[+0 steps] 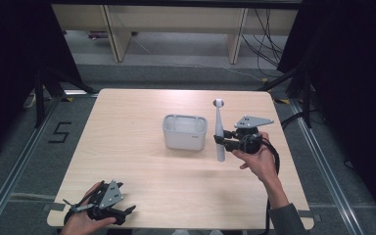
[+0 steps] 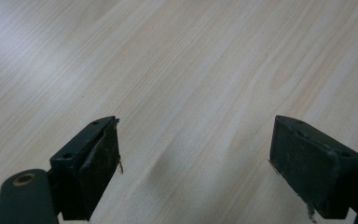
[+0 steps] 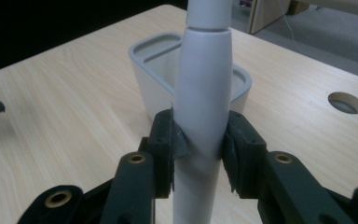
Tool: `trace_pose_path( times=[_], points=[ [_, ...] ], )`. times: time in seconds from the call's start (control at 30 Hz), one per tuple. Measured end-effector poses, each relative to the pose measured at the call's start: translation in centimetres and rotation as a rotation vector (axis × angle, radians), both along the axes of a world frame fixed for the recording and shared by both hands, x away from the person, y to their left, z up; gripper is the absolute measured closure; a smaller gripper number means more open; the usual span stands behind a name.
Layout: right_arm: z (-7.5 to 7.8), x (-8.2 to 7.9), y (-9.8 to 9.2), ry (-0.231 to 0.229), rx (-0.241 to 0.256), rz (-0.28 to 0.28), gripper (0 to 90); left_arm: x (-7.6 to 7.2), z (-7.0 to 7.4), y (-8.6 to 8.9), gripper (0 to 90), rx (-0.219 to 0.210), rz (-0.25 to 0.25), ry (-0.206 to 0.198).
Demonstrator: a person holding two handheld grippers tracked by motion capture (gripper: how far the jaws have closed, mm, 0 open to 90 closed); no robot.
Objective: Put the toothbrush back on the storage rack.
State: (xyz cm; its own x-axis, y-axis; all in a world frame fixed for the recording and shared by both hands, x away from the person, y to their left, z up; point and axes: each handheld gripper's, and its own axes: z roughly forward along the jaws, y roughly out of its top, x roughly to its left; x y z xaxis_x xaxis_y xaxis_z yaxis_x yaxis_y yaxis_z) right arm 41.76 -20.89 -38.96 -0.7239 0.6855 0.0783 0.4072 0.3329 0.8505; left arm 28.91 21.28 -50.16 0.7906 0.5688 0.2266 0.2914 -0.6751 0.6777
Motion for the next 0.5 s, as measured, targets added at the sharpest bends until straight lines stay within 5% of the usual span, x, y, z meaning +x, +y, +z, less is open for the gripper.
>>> trace_pose_path(
  times=[0.13, 0.5],
  points=[
    [0.4, 0.7, 0.2, -0.038, 0.004, -0.003, 66.6, 0.0, 0.0, 0.0, 15.3, 0.004, 0.000, 0.001],
    [1.3, 2.1, 1.1, -0.044, 0.048, -0.023, 66.6, 0.0, 0.0, 0.0, 15.3, -0.001, 0.000, 0.001]
  ],
)
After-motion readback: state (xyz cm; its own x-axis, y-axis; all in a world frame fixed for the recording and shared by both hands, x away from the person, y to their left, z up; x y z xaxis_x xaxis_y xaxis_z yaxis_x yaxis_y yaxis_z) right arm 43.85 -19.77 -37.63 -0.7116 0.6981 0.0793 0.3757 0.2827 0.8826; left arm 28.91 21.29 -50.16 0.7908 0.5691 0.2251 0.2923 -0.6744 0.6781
